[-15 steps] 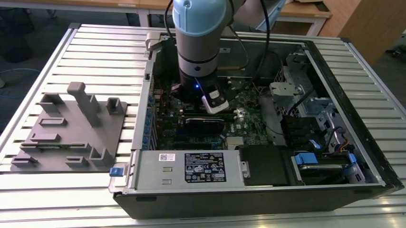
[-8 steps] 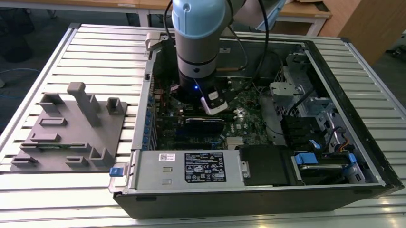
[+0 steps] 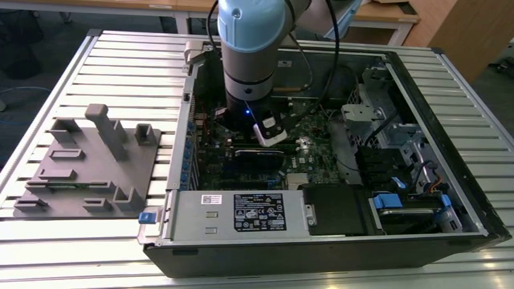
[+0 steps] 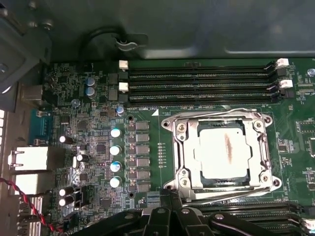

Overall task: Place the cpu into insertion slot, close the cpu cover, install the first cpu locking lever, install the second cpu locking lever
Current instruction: 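Install the second cpu locking lever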

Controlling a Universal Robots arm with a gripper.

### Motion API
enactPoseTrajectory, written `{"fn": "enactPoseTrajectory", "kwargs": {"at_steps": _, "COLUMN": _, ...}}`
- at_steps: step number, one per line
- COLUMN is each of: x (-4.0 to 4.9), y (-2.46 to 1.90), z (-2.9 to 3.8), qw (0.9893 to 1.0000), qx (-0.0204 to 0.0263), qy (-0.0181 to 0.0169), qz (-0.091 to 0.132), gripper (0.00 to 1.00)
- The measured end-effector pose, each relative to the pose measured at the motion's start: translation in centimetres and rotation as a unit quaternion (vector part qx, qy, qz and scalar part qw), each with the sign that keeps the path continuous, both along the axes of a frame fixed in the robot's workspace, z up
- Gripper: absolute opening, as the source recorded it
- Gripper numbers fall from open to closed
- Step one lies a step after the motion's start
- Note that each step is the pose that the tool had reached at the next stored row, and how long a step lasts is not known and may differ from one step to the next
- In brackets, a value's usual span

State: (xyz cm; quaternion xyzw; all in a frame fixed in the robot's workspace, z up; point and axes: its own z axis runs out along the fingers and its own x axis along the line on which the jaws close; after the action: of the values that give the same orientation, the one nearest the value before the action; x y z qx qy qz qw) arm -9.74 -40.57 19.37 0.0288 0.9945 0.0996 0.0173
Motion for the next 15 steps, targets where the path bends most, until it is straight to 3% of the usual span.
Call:
{"fn": "enactPoseTrajectory", "kwargs": {"at_steps": 5, "x": 0.0, "y": 0.0, "z": 0.05, "qw": 1.0, "qx": 0.0005, "qy": -0.0001, "qz": 0.0, "gripper": 0.1}}
{"fn": "enactPoseTrajectory", "kwargs": {"at_steps": 15, "x": 0.1, "y": 0.01, "z": 0.99, "qw": 1.0, "qx": 0.0003, "qy": 0.0, "qz": 0.0, "gripper": 0.1}}
